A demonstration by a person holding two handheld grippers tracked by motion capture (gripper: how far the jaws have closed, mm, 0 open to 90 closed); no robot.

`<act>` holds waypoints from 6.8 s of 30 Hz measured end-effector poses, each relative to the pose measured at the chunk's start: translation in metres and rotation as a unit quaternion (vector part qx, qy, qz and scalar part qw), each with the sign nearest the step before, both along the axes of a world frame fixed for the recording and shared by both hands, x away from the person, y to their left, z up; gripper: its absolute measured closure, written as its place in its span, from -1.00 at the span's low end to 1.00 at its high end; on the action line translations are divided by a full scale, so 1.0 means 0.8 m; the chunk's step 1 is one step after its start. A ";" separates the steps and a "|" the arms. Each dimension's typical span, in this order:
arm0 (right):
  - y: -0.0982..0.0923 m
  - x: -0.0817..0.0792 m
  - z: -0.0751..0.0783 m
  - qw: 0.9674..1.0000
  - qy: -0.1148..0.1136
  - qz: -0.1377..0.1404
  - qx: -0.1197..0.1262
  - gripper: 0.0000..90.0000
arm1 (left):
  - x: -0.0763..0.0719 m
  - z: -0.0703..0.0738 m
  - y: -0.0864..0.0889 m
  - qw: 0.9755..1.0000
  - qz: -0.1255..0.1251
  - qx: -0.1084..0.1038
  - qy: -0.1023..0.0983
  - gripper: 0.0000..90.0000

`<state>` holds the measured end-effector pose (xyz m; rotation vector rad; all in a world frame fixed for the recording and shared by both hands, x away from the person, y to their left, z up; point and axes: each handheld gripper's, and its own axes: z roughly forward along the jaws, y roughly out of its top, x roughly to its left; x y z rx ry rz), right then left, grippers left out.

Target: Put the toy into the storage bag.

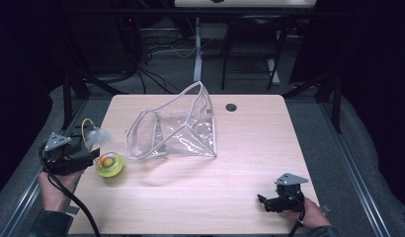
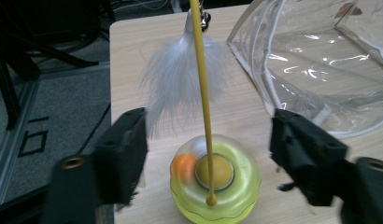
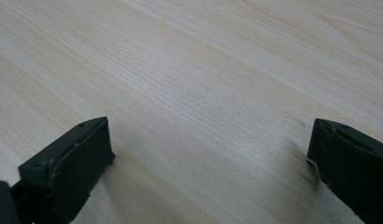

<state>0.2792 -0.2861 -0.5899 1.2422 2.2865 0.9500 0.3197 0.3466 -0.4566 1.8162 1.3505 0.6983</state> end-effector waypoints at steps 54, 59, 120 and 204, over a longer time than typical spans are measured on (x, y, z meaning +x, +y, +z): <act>0.000 0.000 0.000 1.000 -0.001 -0.002 -0.001 -1.00 | 0.006 0.039 -0.004 0.999 -0.039 0.021 0.018 0.95; 0.000 0.000 0.000 1.000 -0.001 -0.002 -0.002 -1.00 | 0.005 0.045 -0.003 0.999 -0.041 0.024 0.014 0.95; 0.000 0.000 0.000 1.000 0.000 -0.001 -0.002 -1.00 | 0.022 0.137 -0.023 0.995 -0.065 0.062 -0.033 0.95; 0.000 0.000 0.000 1.000 0.001 -0.002 -0.004 -1.00 | 0.098 0.172 -0.152 0.980 -0.178 0.077 -0.036 0.95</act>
